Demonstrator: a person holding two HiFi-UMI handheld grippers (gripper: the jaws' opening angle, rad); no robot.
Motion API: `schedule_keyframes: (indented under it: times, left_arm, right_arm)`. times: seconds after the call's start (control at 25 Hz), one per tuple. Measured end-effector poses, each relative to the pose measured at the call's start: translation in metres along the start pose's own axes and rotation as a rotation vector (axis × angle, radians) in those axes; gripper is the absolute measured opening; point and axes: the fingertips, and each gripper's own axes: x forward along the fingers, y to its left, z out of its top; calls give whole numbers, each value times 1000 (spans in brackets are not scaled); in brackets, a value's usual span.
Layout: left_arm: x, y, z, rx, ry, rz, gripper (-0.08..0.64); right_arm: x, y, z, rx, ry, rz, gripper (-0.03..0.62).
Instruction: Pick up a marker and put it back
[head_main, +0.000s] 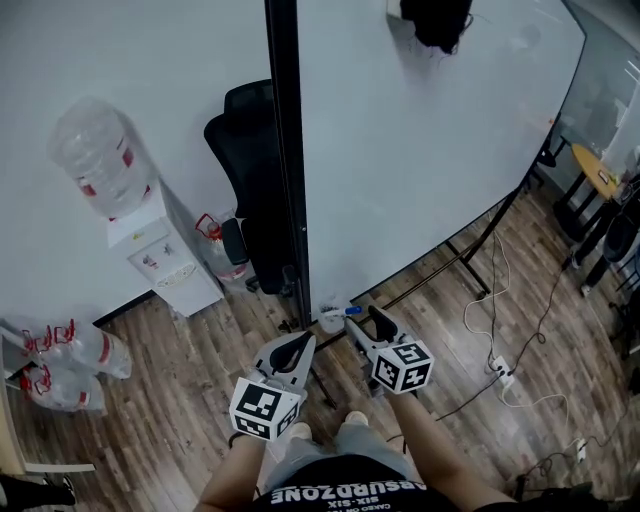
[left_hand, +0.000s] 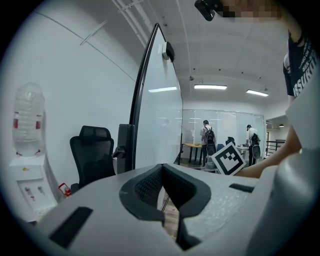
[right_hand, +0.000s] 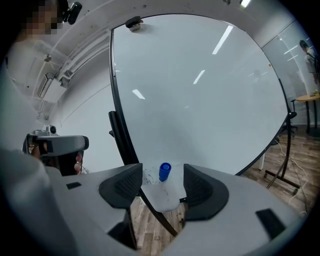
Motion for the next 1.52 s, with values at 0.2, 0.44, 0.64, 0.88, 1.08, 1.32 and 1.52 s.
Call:
schedule_keyframes:
  times: [0.2, 0.44, 0.64, 0.88, 1.08, 1.32, 1.52]
  left_arm:
    - [1, 2, -4, -13, 7, 33, 8]
    - [-2, 3, -7, -14, 20, 57, 8]
    - [-3, 2, -8, -14, 26, 64, 8]
    - [-4, 4, -10, -15, 33, 76, 8]
    - [-3, 3, -10, -15, 34, 71, 8]
    - [-3, 3, -10, -15, 38, 69, 8]
    - [-1, 3, -9, -13, 36, 63, 8]
  right_arm:
    - [10, -2, -6, -5, 24, 28, 218]
    - [18, -1, -11, 12, 33, 62, 185]
    - [22, 1, -14, 19, 39, 72, 135]
    - [24, 0, -14, 15, 44, 74, 96]
    - [24, -2, -14, 12, 43, 70, 65]
    - [25, -3, -14, 0, 49, 65, 58]
    - [25, -2, -12, -35, 46, 61, 58]
